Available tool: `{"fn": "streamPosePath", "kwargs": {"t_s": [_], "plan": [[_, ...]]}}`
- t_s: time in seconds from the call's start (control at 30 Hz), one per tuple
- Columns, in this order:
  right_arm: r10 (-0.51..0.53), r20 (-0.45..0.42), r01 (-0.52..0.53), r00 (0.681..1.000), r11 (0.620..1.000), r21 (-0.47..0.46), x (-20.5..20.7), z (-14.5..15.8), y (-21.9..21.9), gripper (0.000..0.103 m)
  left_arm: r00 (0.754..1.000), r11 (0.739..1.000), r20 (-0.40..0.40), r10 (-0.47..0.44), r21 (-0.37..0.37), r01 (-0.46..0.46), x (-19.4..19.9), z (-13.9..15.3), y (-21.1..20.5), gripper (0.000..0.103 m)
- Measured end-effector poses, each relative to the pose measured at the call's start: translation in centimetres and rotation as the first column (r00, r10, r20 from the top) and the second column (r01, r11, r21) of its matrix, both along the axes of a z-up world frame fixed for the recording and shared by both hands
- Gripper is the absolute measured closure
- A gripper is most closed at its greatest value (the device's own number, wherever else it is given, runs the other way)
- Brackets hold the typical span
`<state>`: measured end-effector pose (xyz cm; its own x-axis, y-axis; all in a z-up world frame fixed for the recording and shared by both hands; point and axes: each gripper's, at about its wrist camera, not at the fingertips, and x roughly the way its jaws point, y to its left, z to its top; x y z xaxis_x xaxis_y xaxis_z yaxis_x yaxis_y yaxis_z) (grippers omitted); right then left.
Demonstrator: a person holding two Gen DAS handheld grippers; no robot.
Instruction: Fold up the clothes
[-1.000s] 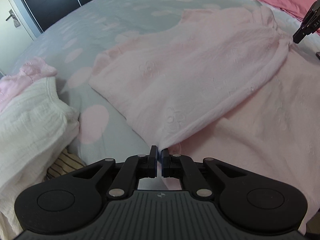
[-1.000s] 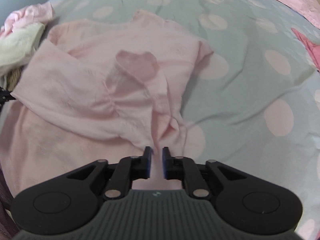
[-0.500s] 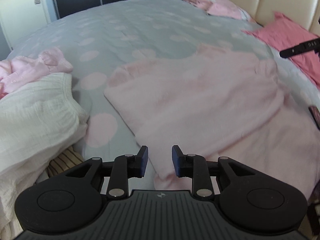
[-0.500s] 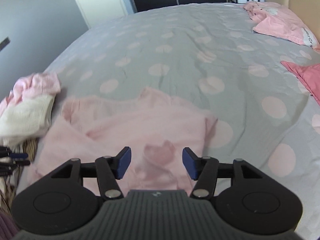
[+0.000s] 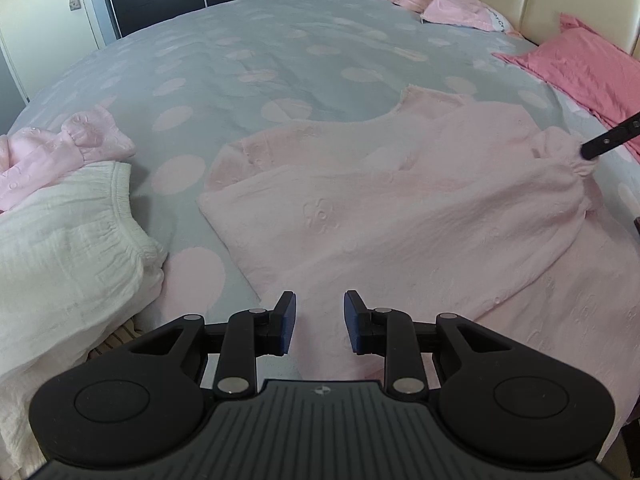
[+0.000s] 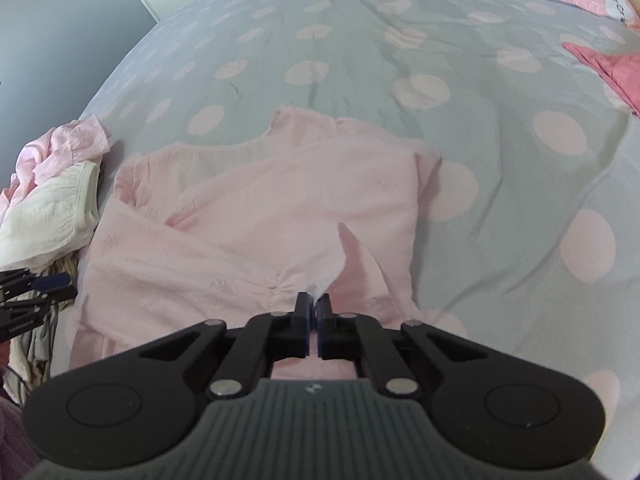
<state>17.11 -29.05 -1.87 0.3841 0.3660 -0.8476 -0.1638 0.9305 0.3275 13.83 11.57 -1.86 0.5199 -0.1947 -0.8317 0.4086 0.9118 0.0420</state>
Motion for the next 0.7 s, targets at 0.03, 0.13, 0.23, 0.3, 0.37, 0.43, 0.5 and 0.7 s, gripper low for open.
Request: {"fn": "streamPosePath", "kwargs": {"t_s": [0.03,0.13,0.23,0.3,0.37,0.43,0.5,0.7], "plan": [[0.007,-0.01,-0.007,1.0,1.0,0.0,-0.5,0.1,-0.3,0.1,1.0,1.0,-0.002,0.0,0.005,0.0,0.0,-0.1,0.0,0.079],[0.04,-0.072,-0.041,0.997,0.999,-0.016,-1.8,-1.0,-0.7,0.1,1.0,1.0,-0.009,0.003,0.015,-0.003,0.0,-0.4,0.0,0.079],[0.075,-0.15,-0.085,0.986,0.995,-0.059,-2.7,-3.6,0.0,0.1,1.0,1.0,-0.019,0.001,0.028,-0.001,0.0,-0.7,-0.1,0.079],[0.097,-0.187,-0.112,0.978,0.991,-0.074,-3.2,-5.0,0.5,0.1,1.0,0.999,-0.024,-0.003,0.04,0.004,0.0,-1.0,-0.3,0.079],[0.124,-0.201,-0.143,0.972,0.987,-0.08,-3.7,-5.5,0.8,0.093,1.0,0.999,-0.022,-0.008,0.053,0.009,0.0,-1.0,-0.5,0.079],[0.14,-0.188,-0.158,0.972,0.983,-0.088,-4.2,-4.8,0.7,0.085,1.0,0.999,-0.021,-0.012,0.052,0.013,-0.1,-0.9,-0.5,0.079],[0.133,-0.149,-0.147,0.98,0.986,-0.084,-4.5,-3.5,0.2,0.069,1.0,0.999,-0.019,-0.012,0.049,0.013,-0.1,-0.8,-0.5,0.078],[0.01,-0.014,-0.01,1.0,0.999,0.034,-3.8,0.8,-2.5,0.055,1.0,0.998,-0.018,-0.009,0.057,0.01,0.0,-0.9,-0.9,0.073]]}}
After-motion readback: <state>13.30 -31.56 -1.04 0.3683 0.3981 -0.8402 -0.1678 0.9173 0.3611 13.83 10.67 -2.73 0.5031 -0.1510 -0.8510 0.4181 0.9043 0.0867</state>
